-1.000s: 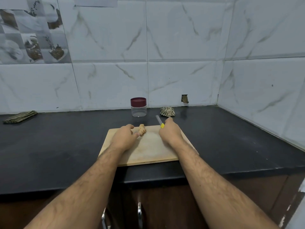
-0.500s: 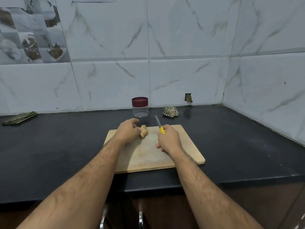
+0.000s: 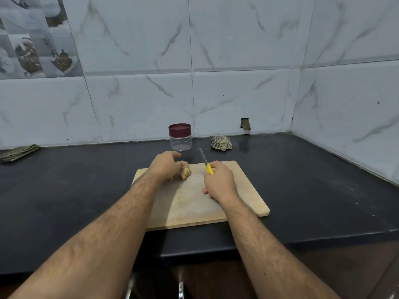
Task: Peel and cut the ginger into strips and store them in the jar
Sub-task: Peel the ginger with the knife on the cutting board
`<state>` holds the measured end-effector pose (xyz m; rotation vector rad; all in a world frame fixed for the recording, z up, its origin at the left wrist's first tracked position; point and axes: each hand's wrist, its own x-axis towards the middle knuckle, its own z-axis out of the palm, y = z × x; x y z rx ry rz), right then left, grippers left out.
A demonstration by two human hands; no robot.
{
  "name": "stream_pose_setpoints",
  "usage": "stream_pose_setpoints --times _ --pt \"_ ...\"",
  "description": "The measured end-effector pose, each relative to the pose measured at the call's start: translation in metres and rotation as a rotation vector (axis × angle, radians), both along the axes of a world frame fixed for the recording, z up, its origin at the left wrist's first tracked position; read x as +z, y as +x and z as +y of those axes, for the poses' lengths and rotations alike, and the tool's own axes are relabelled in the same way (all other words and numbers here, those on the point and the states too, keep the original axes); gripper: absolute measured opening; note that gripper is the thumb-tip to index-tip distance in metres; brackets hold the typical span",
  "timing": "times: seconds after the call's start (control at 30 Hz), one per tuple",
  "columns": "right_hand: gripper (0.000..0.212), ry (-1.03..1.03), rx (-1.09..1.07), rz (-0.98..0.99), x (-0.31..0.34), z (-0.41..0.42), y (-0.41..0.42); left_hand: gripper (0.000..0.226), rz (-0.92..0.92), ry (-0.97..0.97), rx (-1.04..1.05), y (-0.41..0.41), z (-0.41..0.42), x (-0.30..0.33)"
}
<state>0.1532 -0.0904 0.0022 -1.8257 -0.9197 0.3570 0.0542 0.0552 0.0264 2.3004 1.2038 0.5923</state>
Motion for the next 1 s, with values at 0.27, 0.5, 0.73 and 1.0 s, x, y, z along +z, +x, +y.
stream_pose_setpoints --times 0.27,0.5,0.73,1.0 --pt "0.029 0.01 -0.005 -0.007 -0.002 0.003 0.002 0.027 -0.098 -0.134 0.006 0.004 -0.004 -0.006" --pt "0.027 0.018 -0.01 -0.004 0.0 0.001 0.0 0.017 -0.216 -0.251 0.03 0.003 -0.004 -0.008" --pt "0.026 0.013 -0.015 -0.012 0.001 -0.001 -0.001 0.012 -0.228 -0.337 0.004 -0.009 -0.017 -0.007" --pt "0.023 -0.002 -0.04 -0.078 0.0 -0.002 -0.005 0.019 -0.315 -0.381 0.031 -0.014 -0.029 -0.014"
